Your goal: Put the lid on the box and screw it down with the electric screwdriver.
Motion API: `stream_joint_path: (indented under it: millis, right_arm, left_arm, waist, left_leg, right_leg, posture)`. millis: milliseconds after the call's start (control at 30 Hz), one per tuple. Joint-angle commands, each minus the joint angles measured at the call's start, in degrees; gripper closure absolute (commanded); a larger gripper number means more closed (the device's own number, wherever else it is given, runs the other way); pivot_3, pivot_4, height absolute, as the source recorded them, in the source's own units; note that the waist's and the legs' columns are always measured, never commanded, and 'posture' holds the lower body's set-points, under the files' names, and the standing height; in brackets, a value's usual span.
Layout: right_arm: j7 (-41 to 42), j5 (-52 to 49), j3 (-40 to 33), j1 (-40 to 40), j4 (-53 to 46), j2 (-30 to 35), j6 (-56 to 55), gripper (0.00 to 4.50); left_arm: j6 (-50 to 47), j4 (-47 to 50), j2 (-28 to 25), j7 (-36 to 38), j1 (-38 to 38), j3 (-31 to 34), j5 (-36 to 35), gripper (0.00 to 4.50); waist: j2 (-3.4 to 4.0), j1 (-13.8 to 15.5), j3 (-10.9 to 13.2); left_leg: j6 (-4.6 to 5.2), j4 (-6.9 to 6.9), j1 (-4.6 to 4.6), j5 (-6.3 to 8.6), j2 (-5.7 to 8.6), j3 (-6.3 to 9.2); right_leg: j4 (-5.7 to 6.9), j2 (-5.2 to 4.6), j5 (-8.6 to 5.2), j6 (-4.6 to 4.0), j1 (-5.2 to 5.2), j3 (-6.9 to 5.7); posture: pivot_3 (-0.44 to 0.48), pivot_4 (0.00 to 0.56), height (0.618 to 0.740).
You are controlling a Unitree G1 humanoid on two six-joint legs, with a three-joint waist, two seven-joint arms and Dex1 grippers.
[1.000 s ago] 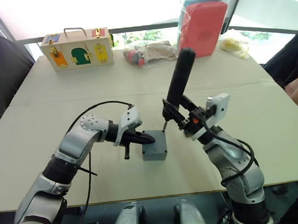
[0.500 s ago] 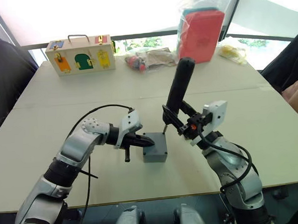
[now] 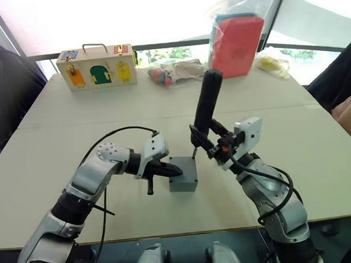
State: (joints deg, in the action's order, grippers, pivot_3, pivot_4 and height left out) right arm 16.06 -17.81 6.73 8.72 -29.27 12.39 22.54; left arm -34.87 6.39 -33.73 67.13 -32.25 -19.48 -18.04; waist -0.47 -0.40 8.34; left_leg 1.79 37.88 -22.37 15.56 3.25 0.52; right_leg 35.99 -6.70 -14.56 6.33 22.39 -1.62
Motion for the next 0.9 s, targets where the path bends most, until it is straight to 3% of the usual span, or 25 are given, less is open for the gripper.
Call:
stream_joint_path:
  millis: [33, 667, 900]
  right_arm:
    - [-0.99, 1.95, 1.34, -3.22, 6.5, 1.01, 6.22, 2.55]
    - [-0.26, 0.82, 0.75, -4.35, 2.89, 1.95, 5.24, 2.55]
    - [0.19, -2.4, -3.51, 0.19, -2.94, 4.99, 9.05, 2.55]
  left_arm:
    - [-0.96, 0.18, -0.29, -0.03, -0.25, -0.96, 0.77, 4.5]
    - [-1.16, 0.69, 0.18, 0.14, -0.16, -1.16, 0.71, 4.5]
    - [-0.37, 0.19, 1.11, -0.55, 0.39, -1.8, 1.38, 4.5]
  waist:
    - [-0.04, 0.01, -0.04]
    - [-0.19, -0.01, -0.19]
    - [-0.15, 0.27, -0.14]
  left_leg:
    - [0.0, 0.0, 0.0, 0.0, 0.0, 0.01]
    - [0.01, -0.44, 0.0, 0.02, 0.0, 0.07]
    - [0.01, -0.53, -0.02, 0.02, 0.0, 0.07]
  right_leg:
    - [0.0, -0.01, 0.0, 0.0, 0.0, -0.01]
    - [-0.45, -0.07, -0.01, -0.04, -0.01, -0.06]
    - [-0.65, -0.09, -0.01, -0.06, -0.01, -0.06]
  posture:
    - [0.0, 0.15, 0.74]
    - [0.0, 0.15, 0.74]
    - [0.0, 0.15, 0.74]
